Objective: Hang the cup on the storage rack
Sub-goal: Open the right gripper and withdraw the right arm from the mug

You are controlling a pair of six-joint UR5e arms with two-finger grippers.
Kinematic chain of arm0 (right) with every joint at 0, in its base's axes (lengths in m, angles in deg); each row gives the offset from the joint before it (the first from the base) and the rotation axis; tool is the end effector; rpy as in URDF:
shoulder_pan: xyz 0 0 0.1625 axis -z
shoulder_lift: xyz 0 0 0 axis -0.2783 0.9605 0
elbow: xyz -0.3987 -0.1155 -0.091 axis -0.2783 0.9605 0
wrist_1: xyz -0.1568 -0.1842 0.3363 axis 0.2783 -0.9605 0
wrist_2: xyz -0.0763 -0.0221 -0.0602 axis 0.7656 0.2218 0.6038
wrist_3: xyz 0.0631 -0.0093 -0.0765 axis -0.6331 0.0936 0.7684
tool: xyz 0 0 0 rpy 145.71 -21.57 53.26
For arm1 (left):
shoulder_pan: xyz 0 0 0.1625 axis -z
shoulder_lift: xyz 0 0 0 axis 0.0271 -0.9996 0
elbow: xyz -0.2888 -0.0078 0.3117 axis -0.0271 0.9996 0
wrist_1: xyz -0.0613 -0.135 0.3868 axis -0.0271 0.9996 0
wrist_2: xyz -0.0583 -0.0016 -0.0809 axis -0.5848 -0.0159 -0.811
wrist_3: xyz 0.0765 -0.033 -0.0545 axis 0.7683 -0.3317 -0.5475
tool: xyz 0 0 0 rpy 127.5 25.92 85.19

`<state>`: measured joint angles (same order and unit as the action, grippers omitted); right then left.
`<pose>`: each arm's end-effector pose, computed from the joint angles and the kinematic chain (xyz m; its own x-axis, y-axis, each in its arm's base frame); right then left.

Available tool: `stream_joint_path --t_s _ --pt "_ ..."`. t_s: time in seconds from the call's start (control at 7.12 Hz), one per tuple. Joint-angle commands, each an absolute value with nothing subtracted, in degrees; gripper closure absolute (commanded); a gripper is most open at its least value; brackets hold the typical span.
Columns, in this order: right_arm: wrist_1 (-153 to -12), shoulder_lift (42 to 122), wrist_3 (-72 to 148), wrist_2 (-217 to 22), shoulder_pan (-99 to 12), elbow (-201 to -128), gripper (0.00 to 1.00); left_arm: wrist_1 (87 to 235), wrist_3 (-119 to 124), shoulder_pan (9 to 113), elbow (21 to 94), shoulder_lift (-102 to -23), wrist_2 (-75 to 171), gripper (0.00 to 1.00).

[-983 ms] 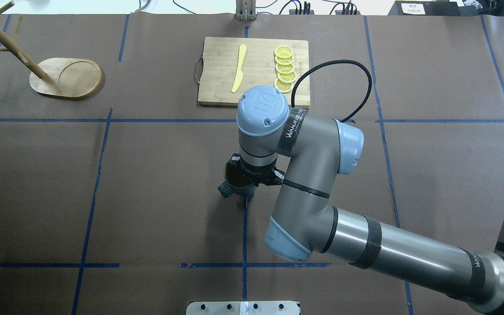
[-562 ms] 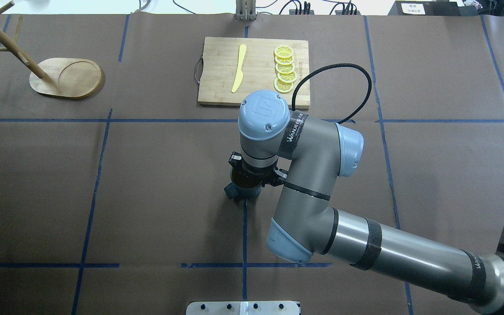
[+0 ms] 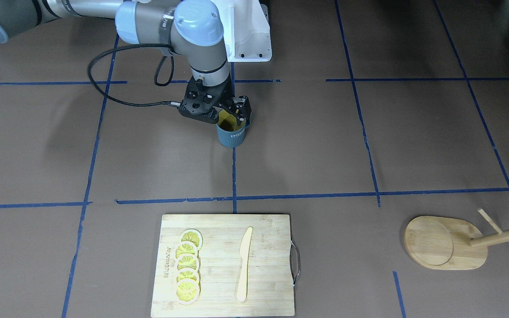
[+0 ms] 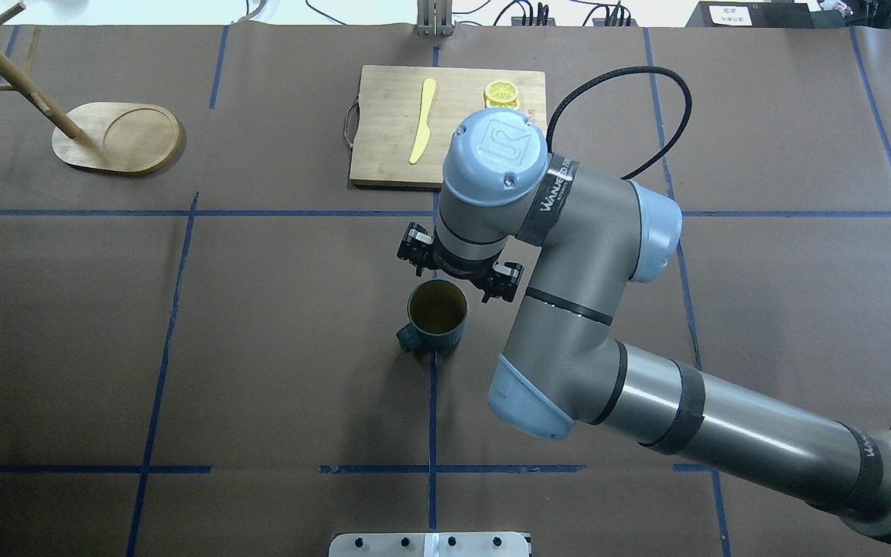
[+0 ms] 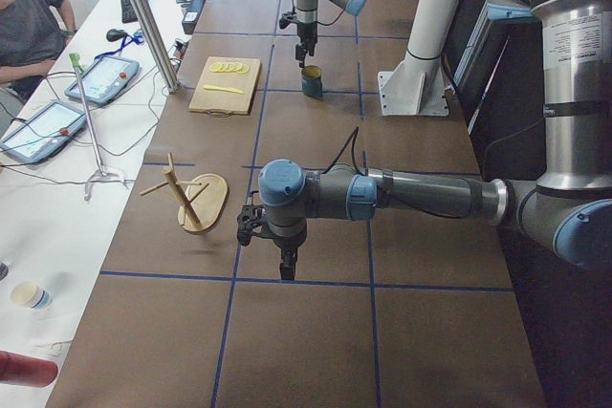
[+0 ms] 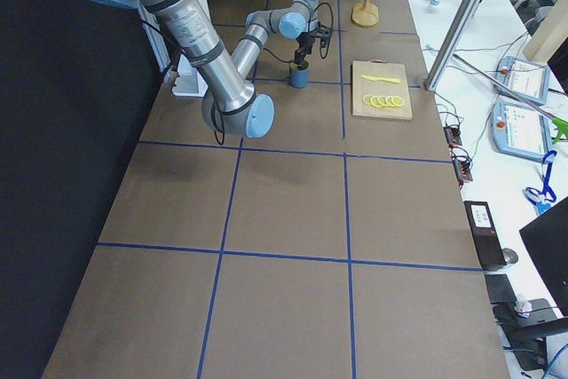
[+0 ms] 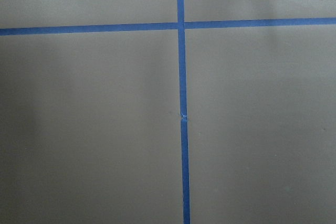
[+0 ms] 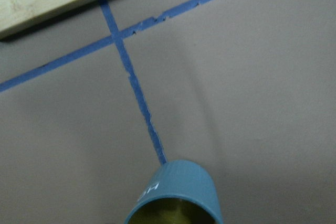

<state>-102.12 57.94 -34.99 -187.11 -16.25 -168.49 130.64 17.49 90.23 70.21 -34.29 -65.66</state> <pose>-0.5205 -0.4431 0.1522 0.5937 0.3654 0.7169 -0.2576 0.9304 -0.2609 -0.0529 -0.4299 0.6175 0.7062 0.0325 -0.7073 -0.0263 0.9995 0.0198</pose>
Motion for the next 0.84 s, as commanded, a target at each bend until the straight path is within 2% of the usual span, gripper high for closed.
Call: stream_joint_path --t_s 0.0,0.14,0.7 --pt "-105.22 64.35 -23.88 -191.52 -23.62 -175.94 0.0 130.8 17.49 90.15 70.24 -34.3 -65.47 0.0" --pt "-105.23 69.36 -16.16 -196.16 -29.31 -178.42 0.0 131.06 17.49 90.15 70.42 -34.3 -65.29 0.0" --pt "-105.31 85.54 24.17 -204.73 -50.69 -177.05 0.0 132.98 17.06 89.8 70.15 -36.39 -65.73 0.0"
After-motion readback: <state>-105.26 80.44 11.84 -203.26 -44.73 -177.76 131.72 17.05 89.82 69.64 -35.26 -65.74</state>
